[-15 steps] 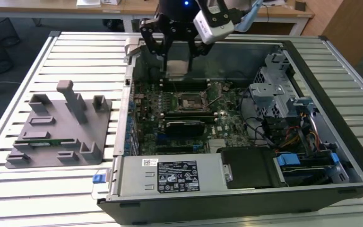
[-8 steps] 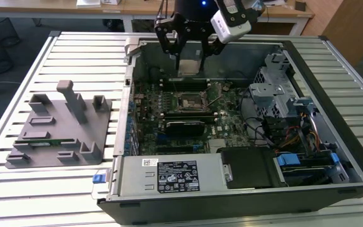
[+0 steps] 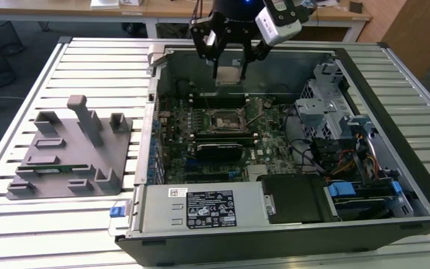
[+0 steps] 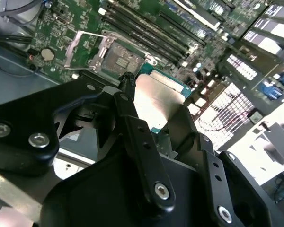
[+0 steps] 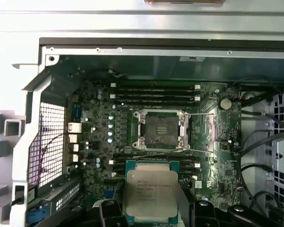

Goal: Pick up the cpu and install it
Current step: 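Pick up the cpu and move it towards the insertion slot, then place the cpu into insertion slot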

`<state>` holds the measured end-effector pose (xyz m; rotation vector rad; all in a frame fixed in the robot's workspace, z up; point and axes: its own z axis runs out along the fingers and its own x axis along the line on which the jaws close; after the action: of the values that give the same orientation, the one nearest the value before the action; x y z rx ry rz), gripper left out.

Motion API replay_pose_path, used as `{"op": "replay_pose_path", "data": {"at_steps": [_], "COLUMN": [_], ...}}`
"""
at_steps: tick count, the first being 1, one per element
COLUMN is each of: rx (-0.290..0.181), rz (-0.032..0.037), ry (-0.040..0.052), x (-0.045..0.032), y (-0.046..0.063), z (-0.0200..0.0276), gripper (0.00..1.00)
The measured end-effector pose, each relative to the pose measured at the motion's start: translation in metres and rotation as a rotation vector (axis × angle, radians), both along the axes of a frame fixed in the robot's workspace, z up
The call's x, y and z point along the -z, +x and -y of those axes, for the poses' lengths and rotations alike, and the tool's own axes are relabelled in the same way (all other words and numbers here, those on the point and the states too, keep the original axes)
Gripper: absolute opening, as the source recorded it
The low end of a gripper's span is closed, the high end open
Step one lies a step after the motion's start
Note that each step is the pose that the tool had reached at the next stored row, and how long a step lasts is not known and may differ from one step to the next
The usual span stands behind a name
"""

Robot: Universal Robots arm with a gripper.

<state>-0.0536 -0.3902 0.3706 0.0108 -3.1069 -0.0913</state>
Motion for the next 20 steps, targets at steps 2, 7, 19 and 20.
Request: {"op": "replay_pose_path", "data": {"at_steps": [2,7,19,20], "rx": [0.000,0.000,-0.001,0.000], "rz": [-0.0001,0.0000,0.0000,0.0000], "ry": [-0.0001,0.0008,-0.0002,-0.0013], "x": [0.0001,0.0008,0.0024,0.0025], "y": [0.003,0.013,0.034,0.034], "z": [-0.0034,-0.0071,-0.0087,-0.0087], "gripper": [0.53,0.53,0.53,0.53]}}
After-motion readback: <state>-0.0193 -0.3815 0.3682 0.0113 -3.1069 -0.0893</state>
